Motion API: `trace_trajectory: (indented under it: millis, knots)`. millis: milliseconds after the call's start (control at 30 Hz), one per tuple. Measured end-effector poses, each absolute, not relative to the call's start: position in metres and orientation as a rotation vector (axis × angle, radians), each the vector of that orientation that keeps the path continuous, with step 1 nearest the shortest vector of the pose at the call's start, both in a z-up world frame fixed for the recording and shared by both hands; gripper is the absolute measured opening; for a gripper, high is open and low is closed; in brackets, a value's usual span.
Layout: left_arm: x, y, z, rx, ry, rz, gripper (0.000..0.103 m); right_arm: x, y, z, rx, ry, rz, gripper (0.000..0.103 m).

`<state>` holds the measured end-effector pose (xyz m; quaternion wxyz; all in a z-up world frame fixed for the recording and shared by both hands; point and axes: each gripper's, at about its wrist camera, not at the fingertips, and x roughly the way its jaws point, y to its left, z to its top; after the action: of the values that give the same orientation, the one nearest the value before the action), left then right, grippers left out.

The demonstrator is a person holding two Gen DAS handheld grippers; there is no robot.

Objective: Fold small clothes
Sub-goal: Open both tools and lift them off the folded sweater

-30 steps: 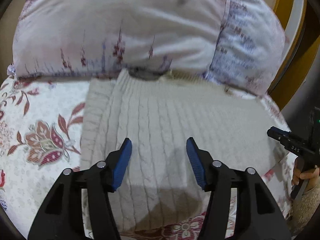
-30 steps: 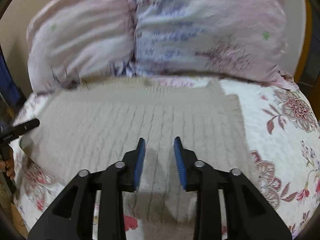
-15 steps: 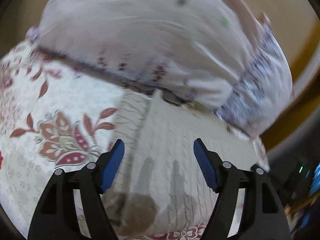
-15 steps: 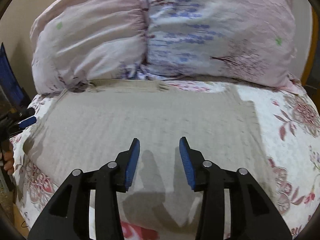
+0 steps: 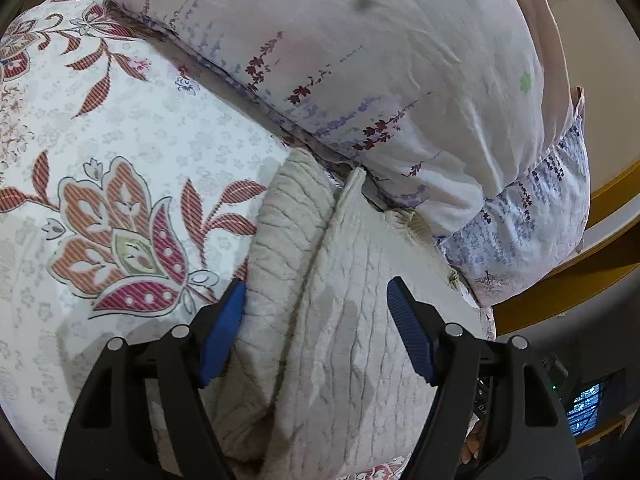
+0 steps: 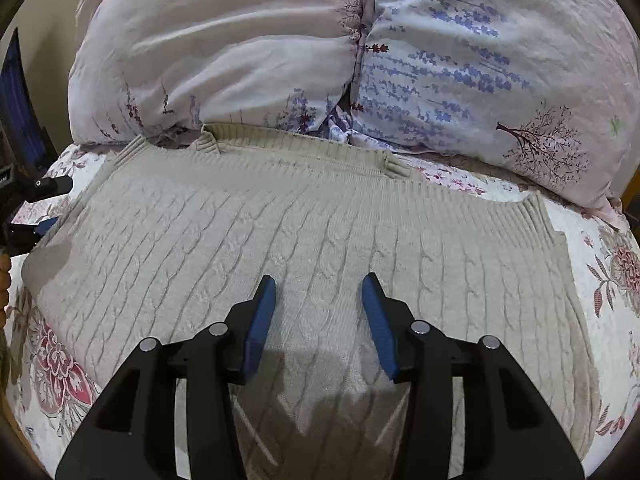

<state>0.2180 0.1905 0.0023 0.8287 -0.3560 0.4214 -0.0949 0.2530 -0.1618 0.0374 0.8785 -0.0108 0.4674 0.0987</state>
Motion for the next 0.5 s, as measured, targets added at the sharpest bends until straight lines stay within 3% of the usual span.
trace_trajectory:
  millis: [500]
  knots:
    - [0.2211, 0.1802, 0.0007, -0.708, 0.916, -0.187, 0.050, 0.2525, -0.1667, 0.0377, 0.017, 0.969, 0.220, 0.048]
